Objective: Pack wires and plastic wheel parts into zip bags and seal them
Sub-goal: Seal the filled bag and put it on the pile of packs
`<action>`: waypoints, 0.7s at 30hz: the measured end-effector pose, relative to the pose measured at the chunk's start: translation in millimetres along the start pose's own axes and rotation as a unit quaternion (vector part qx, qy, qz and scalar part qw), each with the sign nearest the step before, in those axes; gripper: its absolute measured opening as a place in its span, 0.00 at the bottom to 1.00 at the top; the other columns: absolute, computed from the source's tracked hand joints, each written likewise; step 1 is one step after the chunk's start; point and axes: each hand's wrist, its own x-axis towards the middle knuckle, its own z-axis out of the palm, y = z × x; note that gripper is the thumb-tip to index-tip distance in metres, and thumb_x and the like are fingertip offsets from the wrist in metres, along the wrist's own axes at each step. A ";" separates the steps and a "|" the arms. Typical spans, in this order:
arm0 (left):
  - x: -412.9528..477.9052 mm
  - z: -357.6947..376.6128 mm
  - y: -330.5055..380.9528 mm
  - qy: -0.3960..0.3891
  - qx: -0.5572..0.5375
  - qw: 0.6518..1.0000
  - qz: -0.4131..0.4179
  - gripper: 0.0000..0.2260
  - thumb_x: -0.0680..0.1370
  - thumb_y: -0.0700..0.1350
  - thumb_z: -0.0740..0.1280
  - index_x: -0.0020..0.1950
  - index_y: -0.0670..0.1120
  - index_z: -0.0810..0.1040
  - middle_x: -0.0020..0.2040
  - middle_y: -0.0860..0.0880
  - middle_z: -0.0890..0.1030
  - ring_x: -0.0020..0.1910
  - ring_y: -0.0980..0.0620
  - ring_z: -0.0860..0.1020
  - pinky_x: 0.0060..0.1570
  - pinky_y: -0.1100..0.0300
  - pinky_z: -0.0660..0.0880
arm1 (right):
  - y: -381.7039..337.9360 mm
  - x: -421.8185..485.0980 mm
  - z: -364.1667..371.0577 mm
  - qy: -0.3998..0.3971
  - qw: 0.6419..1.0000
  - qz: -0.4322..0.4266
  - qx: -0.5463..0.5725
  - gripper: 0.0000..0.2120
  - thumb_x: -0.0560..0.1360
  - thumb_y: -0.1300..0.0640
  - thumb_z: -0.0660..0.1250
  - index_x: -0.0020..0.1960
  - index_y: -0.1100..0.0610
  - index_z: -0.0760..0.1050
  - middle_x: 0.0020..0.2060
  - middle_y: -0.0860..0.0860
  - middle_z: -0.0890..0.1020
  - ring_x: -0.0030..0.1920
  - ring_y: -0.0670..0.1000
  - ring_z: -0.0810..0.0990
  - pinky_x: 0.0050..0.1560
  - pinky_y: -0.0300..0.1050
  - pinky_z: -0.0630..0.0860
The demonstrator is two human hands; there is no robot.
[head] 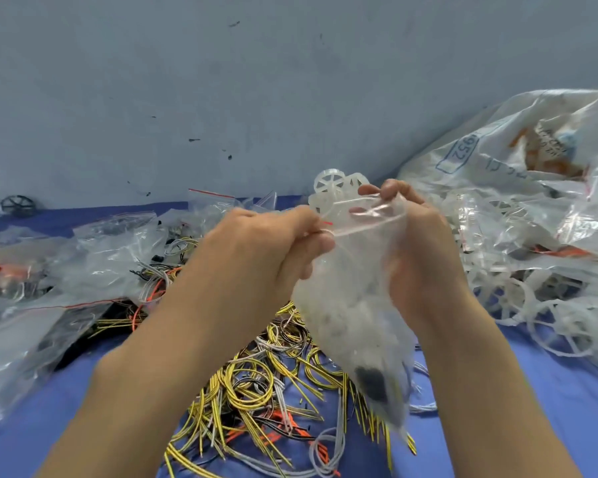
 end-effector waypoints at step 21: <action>27.6 -8.5 -5.5 0.264 -0.174 0.935 -0.160 0.07 0.79 0.53 0.67 0.45 0.53 0.81 0.33 0.52 0.81 0.33 0.55 0.79 0.38 0.54 0.78 | 89.0 -25.7 -19.0 -0.250 0.938 0.131 -0.200 0.12 0.74 0.46 0.73 0.57 0.45 0.81 0.53 0.50 0.86 0.53 0.49 0.84 0.51 0.42 0.80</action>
